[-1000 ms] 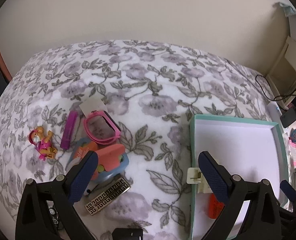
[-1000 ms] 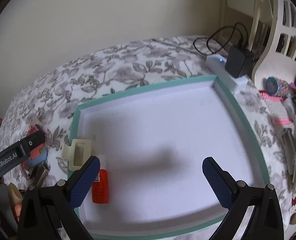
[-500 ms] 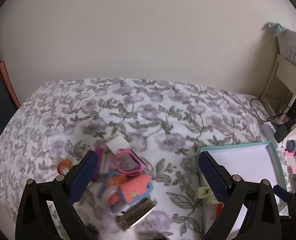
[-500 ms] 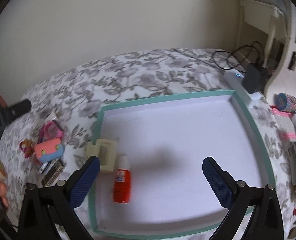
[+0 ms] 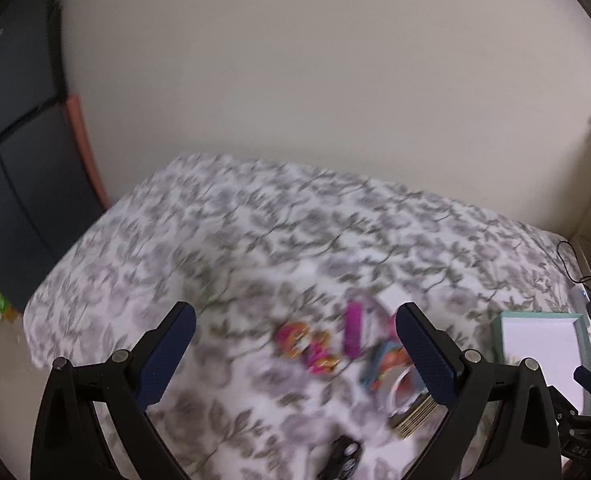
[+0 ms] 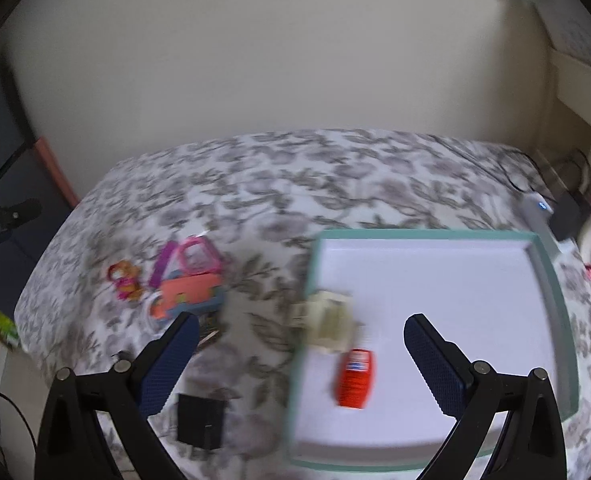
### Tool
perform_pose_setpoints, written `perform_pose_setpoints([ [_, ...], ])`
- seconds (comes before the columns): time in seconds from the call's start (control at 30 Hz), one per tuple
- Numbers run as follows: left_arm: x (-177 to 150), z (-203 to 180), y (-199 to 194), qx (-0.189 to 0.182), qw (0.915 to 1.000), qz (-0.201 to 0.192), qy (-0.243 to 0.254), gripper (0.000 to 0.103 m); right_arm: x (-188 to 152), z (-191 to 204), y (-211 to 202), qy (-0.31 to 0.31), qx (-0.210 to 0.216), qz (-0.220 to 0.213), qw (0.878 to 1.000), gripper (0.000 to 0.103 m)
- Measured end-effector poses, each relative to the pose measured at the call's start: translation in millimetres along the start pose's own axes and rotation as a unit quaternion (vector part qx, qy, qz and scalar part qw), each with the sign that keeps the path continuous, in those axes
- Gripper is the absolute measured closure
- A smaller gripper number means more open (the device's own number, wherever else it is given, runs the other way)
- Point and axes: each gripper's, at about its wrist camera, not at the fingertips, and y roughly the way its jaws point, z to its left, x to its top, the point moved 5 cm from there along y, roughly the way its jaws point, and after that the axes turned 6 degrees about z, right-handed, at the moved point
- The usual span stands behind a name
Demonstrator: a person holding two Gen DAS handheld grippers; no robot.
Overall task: Organize rigid objects
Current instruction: 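Withdraw both tools from the tray back toward the remaining objects, then grasp the black toy car with the left tool while the right tool grasps the black charger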
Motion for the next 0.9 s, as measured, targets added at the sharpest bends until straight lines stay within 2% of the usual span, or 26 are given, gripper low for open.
perform_pose_setpoints([
  [0.1, -14, 20, 3, 0.0, 0.9997, 0.014, -0.018, 0.003, -3, 26, 3, -0.028, 0.021, 0.009, 0.999, 0.0],
  [0.17, -23, 30, 8, -0.015, 0.9991, 0.026, -0.028, 0.003, -8, 42, 9, -0.048, 0.027, 0.022, 0.998, 0.0],
  [0.23, -35, 34, 13, -0.024, 0.9982, 0.042, -0.034, 0.003, -15, 55, 16, -0.064, 0.031, 0.04, 0.997, 0.0],
  [0.3, -49, 36, 19, -0.018, 0.9976, 0.057, -0.035, 0.003, -22, 63, 27, -0.075, 0.034, 0.064, 0.995, 0.0],
  [0.43, -75, 29, 37, 0.009, 0.9952, 0.096, -0.013, 0.003, -42, 69, 46, -0.085, 0.038, 0.115, 0.989, 0.0],
  [0.6, -102, 14, 54, -0.011, 0.99, 0.14, -0.002, 0.003, -56, 68, 58, -0.086, 0.037, 0.149, 0.984, 0.0],
  [0.9, -126, -11, 70, -0.015, 0.984, 0.174, 0.034, 0.003, -78, 72, 80, -0.089, 0.029, 0.198, 0.976, 0.004],
])
